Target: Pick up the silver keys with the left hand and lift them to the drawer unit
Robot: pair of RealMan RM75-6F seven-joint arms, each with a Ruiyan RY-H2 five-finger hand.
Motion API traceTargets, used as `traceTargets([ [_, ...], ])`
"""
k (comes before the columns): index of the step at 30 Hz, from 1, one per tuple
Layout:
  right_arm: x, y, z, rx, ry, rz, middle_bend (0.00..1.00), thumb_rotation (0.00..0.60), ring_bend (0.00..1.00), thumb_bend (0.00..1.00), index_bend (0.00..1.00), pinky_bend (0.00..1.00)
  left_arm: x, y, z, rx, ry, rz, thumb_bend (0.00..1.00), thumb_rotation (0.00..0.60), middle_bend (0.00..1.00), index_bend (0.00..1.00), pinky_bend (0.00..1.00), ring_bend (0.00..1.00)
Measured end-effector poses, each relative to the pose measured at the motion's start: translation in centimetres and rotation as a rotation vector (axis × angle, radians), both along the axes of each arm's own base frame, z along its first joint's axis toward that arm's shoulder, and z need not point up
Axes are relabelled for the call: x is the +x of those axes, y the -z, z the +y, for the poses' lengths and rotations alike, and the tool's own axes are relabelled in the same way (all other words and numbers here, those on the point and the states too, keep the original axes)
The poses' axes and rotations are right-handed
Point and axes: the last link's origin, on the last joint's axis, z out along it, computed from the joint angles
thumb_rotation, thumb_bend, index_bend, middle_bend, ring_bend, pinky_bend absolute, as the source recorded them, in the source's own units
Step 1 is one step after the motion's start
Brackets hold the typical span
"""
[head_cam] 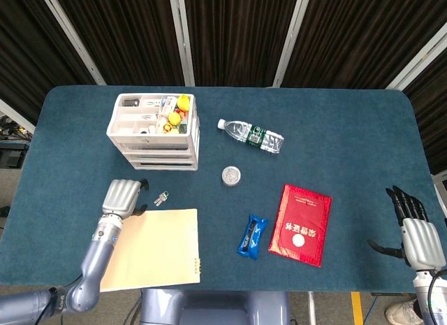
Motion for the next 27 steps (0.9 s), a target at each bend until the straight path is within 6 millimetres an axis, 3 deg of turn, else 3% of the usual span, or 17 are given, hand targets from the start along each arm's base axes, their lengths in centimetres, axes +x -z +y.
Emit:
traceTargets([
  [12, -0.1, -0.1, 0.0, 0.000, 0.015, -0.024, 0.00, 0.600, 0.00, 0.00, 0.00, 0.00, 1.8, 3.1, 2.3, -0.009, 0.013, 0.051, 0.32, 0.600, 1.00, 0.43, 0.86, 0.99],
  [27, -0.1, -0.2, -0.1, -0.003, 0.027, -0.037, 0.00, 0.600, 0.00, 0.00, 0.00, 0.00, 2.3, 5.7, 3.2, -0.025, -0.009, 0.084, 0.32, 0.600, 1.00, 0.47, 0.86, 0.99],
])
